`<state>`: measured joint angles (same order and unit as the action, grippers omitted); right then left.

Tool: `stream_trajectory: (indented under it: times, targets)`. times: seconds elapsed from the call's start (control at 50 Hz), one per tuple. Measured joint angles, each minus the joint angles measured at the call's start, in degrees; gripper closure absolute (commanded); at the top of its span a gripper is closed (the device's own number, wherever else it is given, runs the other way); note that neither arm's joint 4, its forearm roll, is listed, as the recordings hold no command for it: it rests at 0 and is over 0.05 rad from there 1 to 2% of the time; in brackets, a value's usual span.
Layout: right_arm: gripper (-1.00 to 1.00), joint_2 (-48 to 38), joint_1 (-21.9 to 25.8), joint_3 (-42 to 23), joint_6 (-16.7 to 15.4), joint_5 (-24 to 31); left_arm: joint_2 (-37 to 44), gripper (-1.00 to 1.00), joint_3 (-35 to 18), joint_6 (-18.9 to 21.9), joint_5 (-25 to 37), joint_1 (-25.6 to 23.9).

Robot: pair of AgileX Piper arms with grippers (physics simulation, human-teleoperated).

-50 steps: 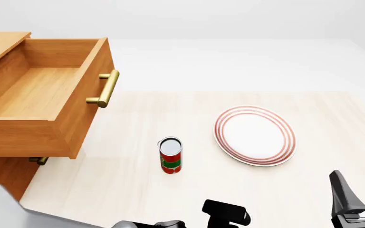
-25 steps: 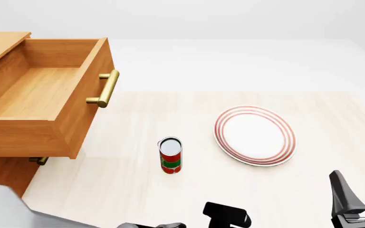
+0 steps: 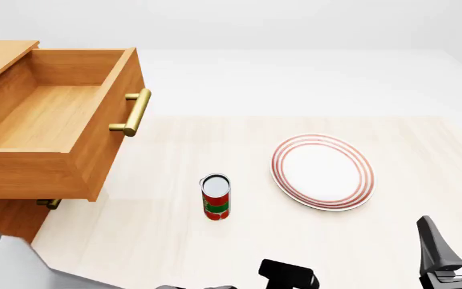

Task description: Put the bowl in the top drawer of the cabinet.

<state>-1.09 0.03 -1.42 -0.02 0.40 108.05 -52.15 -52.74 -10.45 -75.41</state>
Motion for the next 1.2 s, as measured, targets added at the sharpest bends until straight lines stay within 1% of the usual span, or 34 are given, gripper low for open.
stream_trajectory:
  times: [1.18, 1.2]
  targets:
    - [-1.00, -0.01, 0.00, 0.00, 0.00, 0.00, 2.86, -1.00, -0.49, -1.60, -2.36, -1.72]
    - [-1.00, -0.01, 0.00, 0.00, 0.00, 0.00, 2.88, 1.00, -0.47, -1.63, -2.41, -1.73]
